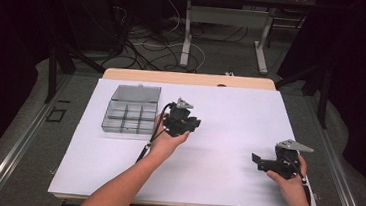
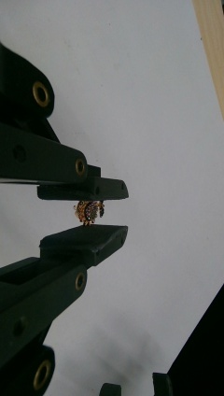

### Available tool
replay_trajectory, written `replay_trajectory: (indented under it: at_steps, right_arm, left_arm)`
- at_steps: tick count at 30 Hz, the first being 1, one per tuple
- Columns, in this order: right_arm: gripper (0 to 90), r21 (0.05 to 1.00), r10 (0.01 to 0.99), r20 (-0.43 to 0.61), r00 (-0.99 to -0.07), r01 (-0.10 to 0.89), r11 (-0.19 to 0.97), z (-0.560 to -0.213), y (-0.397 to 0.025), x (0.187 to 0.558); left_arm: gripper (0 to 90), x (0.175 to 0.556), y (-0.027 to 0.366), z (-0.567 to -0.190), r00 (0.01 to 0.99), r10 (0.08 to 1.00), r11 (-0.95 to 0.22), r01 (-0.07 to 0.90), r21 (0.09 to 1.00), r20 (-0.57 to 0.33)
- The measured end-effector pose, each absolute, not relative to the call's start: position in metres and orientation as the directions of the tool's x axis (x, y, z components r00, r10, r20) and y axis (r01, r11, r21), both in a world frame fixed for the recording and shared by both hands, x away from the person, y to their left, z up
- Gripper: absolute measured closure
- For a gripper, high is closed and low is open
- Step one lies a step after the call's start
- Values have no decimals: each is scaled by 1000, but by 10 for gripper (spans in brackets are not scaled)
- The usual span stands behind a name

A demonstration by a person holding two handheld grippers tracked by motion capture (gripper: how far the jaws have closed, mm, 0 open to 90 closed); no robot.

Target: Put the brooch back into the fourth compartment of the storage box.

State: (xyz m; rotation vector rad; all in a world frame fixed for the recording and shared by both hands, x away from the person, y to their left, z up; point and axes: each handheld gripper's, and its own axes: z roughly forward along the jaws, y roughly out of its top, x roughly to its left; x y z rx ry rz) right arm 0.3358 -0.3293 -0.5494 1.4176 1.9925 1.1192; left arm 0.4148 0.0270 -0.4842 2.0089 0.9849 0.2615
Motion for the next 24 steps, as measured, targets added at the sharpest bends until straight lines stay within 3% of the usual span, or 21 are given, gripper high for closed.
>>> replay_trajectory:
  at_steps: [24]
  right_arm:
    - [0,811,923,95,-372,567,145,-549,-330,335]
  left_arm:
    - [766,415,91,-463,597,774,-244,589,771,-211]
